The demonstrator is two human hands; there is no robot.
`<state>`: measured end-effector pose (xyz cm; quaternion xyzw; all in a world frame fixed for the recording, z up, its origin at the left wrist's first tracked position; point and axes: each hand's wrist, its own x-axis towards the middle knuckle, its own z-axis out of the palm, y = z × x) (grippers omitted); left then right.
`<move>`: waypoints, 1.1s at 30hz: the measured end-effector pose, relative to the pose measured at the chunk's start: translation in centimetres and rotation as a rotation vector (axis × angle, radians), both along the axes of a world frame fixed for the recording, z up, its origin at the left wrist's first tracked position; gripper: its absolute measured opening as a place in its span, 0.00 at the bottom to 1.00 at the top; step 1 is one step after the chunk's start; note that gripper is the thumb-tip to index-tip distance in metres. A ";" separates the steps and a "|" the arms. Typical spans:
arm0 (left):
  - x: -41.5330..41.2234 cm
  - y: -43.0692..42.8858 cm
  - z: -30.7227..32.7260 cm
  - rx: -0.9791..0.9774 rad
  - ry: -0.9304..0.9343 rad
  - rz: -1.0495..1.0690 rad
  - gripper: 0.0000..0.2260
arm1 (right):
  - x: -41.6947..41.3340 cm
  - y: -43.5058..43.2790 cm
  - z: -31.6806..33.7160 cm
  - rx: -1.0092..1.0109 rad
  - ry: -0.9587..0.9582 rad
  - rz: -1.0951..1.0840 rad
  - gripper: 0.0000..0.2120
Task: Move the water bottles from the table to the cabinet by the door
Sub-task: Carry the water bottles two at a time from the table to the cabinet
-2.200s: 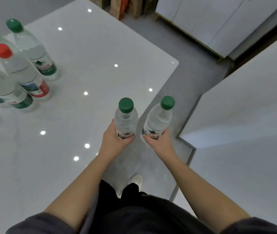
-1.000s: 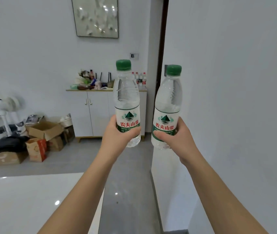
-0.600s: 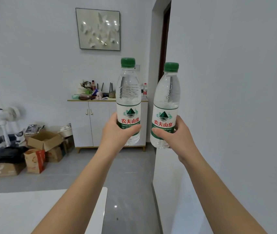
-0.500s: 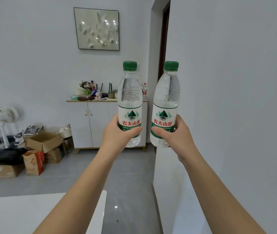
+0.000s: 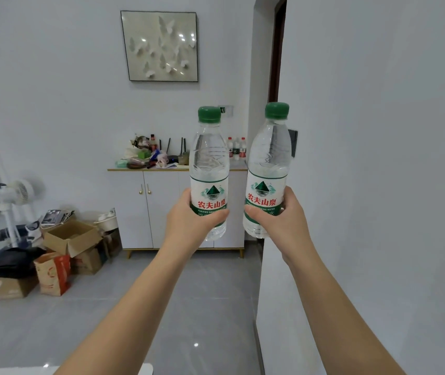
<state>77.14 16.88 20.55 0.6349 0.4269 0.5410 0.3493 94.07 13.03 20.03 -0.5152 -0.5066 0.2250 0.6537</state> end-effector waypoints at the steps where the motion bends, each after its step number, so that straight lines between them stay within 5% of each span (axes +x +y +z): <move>1: 0.7 1.5 0.1 -0.002 0.001 0.009 0.20 | 0.6 1.6 0.2 0.000 -0.003 0.000 0.25; 33: 8.4 53.0 -1.4 -0.051 -0.052 -0.111 0.22 | 6.9 50.4 -1.4 -0.036 0.052 -0.187 0.28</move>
